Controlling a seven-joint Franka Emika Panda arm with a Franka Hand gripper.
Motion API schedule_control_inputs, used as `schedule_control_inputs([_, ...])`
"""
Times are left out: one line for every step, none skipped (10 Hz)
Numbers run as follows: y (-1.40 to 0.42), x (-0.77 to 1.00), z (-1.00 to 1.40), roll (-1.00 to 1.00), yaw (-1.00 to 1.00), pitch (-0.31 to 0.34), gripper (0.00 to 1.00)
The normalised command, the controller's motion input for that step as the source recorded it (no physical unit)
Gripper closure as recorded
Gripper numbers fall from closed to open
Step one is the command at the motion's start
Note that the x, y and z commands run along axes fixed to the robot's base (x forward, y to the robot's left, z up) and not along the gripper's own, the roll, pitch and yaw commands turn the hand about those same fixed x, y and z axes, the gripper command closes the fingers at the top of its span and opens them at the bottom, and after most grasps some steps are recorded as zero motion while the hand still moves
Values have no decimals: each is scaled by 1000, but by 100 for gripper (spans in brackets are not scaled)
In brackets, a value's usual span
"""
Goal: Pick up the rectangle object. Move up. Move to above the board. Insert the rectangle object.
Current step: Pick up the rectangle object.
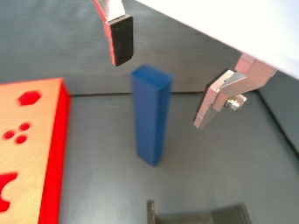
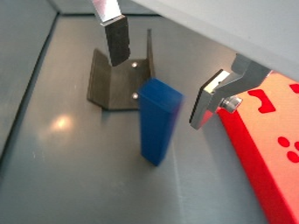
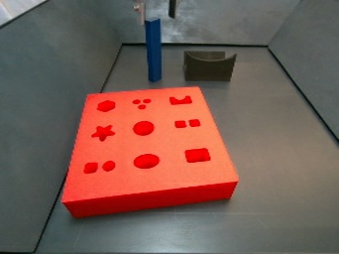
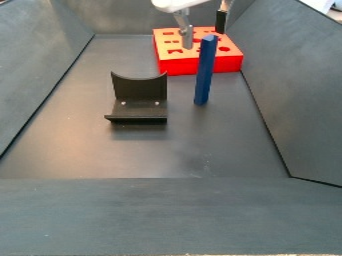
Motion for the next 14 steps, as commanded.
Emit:
schedule_control_inputs([-283, -86, -311, 10, 909, 0, 0])
schedule_control_inputs([-174, 0, -411, 0, 997, 0, 0])
schedule_control_inputs([-43, 0, -366, 61, 860, 0, 0])
schedule_control_inputs([-14, 0, -143, 44, 443, 0, 0])
schedule_control_inputs([23, 0, 0, 0, 0, 0, 0])
schedule_control_inputs([46, -86, 0, 0, -149, 0, 0])
schedule_control_inputs([34, -100, -31, 0, -297, 19, 0])
schedule_control_inputs([9, -83, 0, 0, -263, 10, 0])
schedule_control_inputs([0, -37, 0, 0, -114, 0, 0])
schedule_control_inputs([0, -17, 0, 0, 0, 0, 0])
schedule_control_inputs([0, -14, 0, 0, 0, 0, 100])
schedule_control_inputs([0, 0, 0, 7, 0, 0, 100])
schedule_control_inputs([0, -17, 0, 31, 0, 0, 100])
schedule_control_inputs([0, 0, 0, 0, 0, 0, 100])
